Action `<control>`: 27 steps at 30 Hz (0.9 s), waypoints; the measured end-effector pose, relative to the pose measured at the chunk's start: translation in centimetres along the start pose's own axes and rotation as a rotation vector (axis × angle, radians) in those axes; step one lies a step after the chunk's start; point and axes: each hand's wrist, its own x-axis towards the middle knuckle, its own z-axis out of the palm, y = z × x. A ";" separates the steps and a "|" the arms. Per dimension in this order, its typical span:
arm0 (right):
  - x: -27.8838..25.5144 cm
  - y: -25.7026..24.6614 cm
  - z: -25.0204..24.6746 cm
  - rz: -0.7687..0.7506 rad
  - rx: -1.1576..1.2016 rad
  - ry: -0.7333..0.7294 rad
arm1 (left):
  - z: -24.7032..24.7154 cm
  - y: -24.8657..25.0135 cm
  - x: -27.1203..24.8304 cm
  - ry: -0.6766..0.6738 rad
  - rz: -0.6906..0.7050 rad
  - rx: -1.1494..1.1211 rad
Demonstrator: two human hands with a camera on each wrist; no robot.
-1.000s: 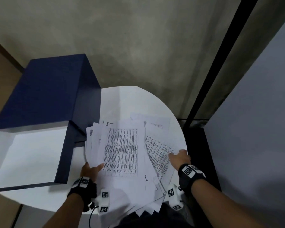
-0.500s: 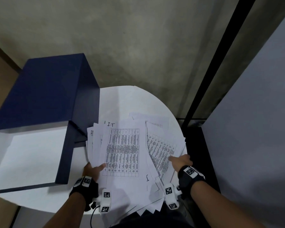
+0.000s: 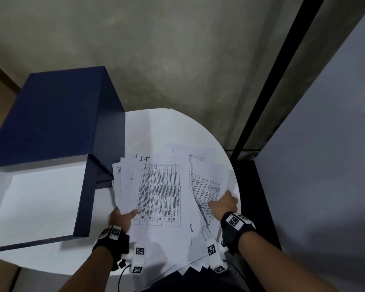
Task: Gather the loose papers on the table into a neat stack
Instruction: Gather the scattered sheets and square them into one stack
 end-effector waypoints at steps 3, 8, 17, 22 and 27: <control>-0.5 0.2 0.5 -0.068 -0.014 0.009 | 0.0 -0.3 0.3 -0.024 -0.009 -0.027; -1.2 0.8 1.3 -0.179 0.118 0.040 | -0.2 -0.3 0.6 -0.072 -0.033 -0.068; -0.9 3.8 1.8 0.148 0.776 0.087 | -0.7 -0.7 1.7 -0.156 0.008 -0.140; -2.0 5.7 1.4 0.116 0.702 -0.125 | -0.3 0.0 1.7 -0.164 0.079 -0.138; -2.7 4.3 -1.7 -0.172 0.525 0.156 | -0.3 -0.3 2.6 -0.178 0.069 -0.129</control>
